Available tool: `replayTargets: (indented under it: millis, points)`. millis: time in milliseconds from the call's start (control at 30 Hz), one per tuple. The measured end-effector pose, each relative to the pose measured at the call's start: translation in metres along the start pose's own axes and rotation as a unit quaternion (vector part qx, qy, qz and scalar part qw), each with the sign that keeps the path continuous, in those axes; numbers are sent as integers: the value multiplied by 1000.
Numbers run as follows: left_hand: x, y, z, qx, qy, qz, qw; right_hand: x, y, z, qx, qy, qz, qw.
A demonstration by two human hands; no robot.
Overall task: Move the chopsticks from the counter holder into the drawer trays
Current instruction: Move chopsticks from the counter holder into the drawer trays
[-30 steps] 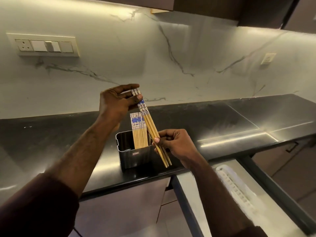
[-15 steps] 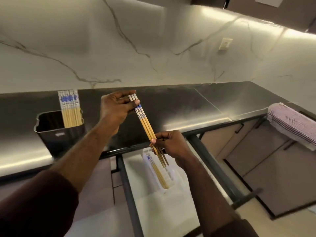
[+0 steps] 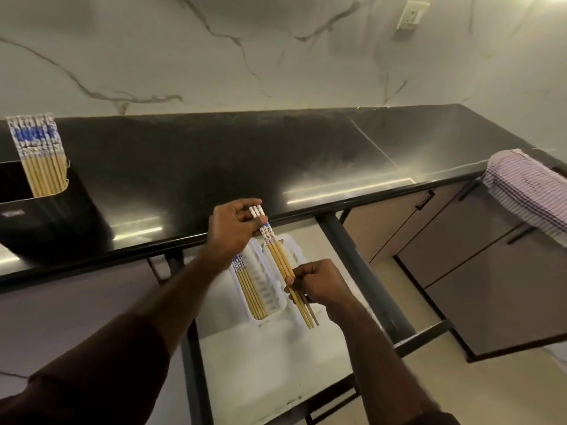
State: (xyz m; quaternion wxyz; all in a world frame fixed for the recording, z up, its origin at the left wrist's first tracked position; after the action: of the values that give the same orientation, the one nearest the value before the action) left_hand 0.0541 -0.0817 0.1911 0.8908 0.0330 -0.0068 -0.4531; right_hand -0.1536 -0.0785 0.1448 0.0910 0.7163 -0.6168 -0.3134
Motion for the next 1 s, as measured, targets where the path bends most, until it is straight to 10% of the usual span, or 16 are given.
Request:
replayTargets:
  millis: [467,700,1000]
  points:
    - [6,-32,-177,307,56,-168,935,77,-82,89,-96,-181,-34,978]
    - [17,-42,-213,397,-25,-225,889,122,-118,78,-202,-123,12,972]
    - [20,-49,-241,590,-130,-284,745,136,-140,69,-247,-96,30,964]
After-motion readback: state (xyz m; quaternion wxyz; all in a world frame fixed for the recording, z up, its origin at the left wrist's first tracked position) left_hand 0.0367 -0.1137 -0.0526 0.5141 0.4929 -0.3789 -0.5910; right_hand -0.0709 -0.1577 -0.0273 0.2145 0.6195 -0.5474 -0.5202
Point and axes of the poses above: each hand's wrist, its own x-axis towards the middle knuckle, its own y-axis out of the back of the hand, z = x × y, the point moved 8 cm from there along x, towards the middle knuckle, and after that the axes turned 13 degrees about z, right-handed, at the moved point
